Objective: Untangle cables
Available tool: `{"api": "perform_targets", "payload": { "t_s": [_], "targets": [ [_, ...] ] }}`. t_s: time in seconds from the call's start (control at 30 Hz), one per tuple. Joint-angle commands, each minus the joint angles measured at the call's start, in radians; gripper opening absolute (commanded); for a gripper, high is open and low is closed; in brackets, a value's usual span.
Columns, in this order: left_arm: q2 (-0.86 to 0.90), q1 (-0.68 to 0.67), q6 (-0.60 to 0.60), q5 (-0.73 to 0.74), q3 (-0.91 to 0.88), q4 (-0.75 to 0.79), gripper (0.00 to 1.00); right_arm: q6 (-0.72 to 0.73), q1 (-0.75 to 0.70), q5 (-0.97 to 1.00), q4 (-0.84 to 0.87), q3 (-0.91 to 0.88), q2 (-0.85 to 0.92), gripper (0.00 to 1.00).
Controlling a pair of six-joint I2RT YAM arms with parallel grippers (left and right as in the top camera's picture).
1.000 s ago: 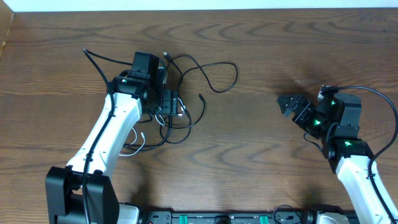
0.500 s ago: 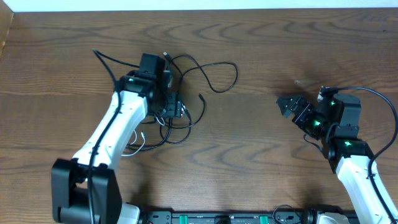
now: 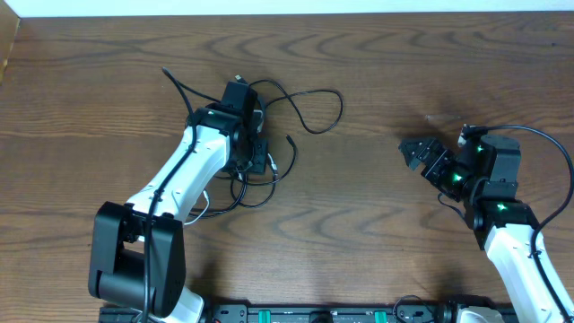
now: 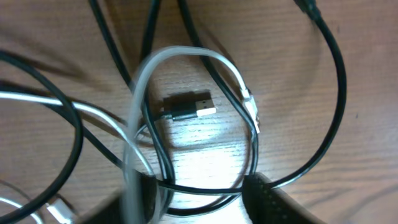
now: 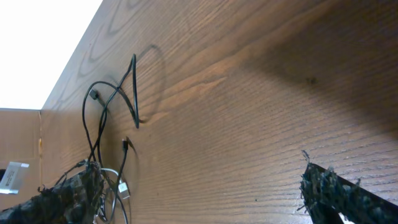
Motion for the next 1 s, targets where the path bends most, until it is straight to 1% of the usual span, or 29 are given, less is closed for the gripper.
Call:
{"api": "perform_targets", "payload": {
  "t_s": [0.0,0.03,0.17,0.3,0.43,0.8,0.83,0.87,0.9,0.97],
  "targets": [
    [0.004,-0.001,-0.002,0.007,0.014,0.002,0.19,-0.016,-0.005,0.011,-0.003,0.005,-0.005,0.99],
    [0.004,-0.001,-0.002,0.006,0.014,0.002,0.08,-0.016,-0.005,0.011,-0.004,0.005,-0.005,0.99],
    [-0.002,-0.001,-0.003,0.012,0.015,0.005,0.07,-0.016,-0.005,0.011,-0.006,0.005,-0.005,0.99],
    [-0.043,-0.001,-0.002,0.053,0.025,0.005,0.08,-0.016,-0.005,0.012,-0.006,0.005,-0.005,0.99],
    [-0.133,-0.001,-0.002,0.077,0.044,0.019,0.08,-0.016,-0.005,0.016,-0.006,0.005,-0.005,0.99],
    [-0.413,-0.001,-0.002,0.077,0.044,0.138,0.07,-0.016,-0.005,0.015,-0.007,0.005,-0.005,0.99],
    [-0.43,-0.001,-0.002,0.077,0.044,0.149,0.08,-0.016,-0.005,0.014,-0.009,0.005,-0.005,0.98],
    [-0.449,-0.001,-0.003,0.078,0.044,0.164,0.07,-0.019,-0.005,0.005,-0.008,0.005,-0.005,0.91],
    [-0.467,-0.001,-0.003,0.078,0.044,0.179,0.07,-0.034,-0.005,-0.012,-0.006,0.005,-0.005,0.78],
    [-0.5,-0.001,-0.003,0.078,0.044,0.206,0.07,-0.094,-0.005,-0.101,0.022,0.005,-0.005,0.6]
  ]
}}
